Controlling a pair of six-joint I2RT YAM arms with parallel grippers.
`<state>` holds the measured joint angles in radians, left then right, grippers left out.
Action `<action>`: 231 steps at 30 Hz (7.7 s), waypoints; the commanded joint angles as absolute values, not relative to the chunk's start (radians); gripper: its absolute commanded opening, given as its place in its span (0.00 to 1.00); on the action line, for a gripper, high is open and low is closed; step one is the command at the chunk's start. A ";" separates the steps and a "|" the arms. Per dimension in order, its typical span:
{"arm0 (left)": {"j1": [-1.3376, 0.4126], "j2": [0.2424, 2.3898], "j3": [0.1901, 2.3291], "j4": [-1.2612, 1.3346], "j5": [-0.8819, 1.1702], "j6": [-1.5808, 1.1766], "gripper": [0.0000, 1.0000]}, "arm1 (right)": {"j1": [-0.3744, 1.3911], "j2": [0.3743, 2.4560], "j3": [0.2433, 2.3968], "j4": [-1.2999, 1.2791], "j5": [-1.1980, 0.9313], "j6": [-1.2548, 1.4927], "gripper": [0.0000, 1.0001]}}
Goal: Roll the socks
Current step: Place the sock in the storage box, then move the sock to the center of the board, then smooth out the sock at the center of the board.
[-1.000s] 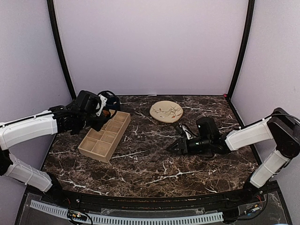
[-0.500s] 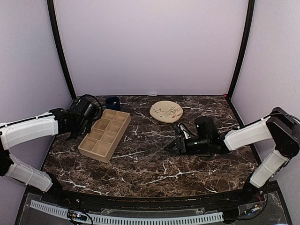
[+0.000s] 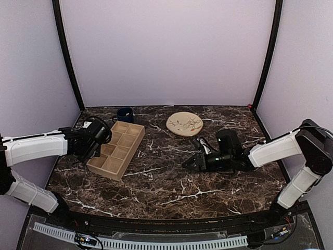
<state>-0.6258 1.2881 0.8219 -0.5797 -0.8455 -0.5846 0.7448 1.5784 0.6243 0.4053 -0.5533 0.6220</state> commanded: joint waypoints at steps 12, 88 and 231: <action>-0.630 1.339 0.784 -0.564 -0.809 -0.659 0.00 | 0.755 1.586 0.618 0.457 -0.568 0.618 0.45; -0.525 1.536 0.784 -0.586 -0.237 -0.668 0.00 | 0.754 1.563 0.714 0.366 -0.558 0.589 0.45; -0.953 1.915 1.185 0.069 -0.010 -0.324 0.39 | 0.798 1.569 0.946 -0.184 0.250 0.539 0.46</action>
